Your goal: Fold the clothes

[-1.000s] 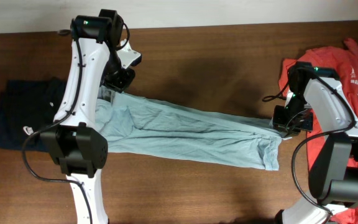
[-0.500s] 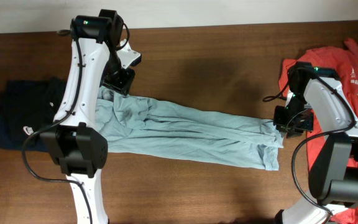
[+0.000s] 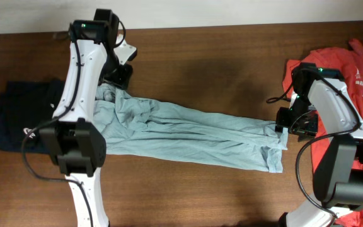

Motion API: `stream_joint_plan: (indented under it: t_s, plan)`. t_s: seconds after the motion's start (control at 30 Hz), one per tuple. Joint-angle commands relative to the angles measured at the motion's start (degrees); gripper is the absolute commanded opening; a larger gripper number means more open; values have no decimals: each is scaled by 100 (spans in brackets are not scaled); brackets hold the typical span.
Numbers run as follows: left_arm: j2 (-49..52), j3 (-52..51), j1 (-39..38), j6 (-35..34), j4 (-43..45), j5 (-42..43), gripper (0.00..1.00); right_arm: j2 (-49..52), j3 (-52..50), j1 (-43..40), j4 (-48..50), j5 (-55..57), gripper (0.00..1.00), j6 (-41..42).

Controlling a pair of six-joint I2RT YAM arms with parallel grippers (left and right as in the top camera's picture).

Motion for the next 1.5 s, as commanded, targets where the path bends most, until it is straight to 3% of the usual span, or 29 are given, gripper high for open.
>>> stream_joint_plan:
  t_s: [0.0,0.17,0.3,0.4,0.73,0.83,0.97,1.07,1.17,1.27,1.33,1.47]
  plan:
    - [586,-304,74,-245,186,-4,38,-166,125,17,-7,107,62,46]
    - [715,-304,63,-317,195,404,37,-166,125,17,-13,105,62,46]
    - [715,-304,57,-315,190,658,58,-166,125,17,-15,105,62,46]
    - [715,-304,57,-308,52,1128,64,-166,125,17,-4,105,63,46]
    - [715,-323,-216,-313,-861,1292,56,-166,125,17,0,107,63,46]
    - [715,-326,-354,-402,-1150,898,50,-166,125,17,-7,107,63,46]
    - [564,-372,-382,-883,-1152,326,49,-166,125,17,-17,107,63,44]
    - [-11,-846,-376,-914,-1152,297,50,-166,125,17,-61,109,63,44]
    - [-1010,-1978,-376,-1099,-1110,63,52,-166,125,17,-22,107,63,44]
    - [-1886,-3311,-387,-1233,-59,136,57,-166,125,17,39,107,63,46]
    - [-2251,-4240,-450,-1231,1362,452,67,-166,125,17,68,107,64,46]
    - [-2155,-4881,-551,-1185,2638,503,69,-166,125,17,68,107,64,48]
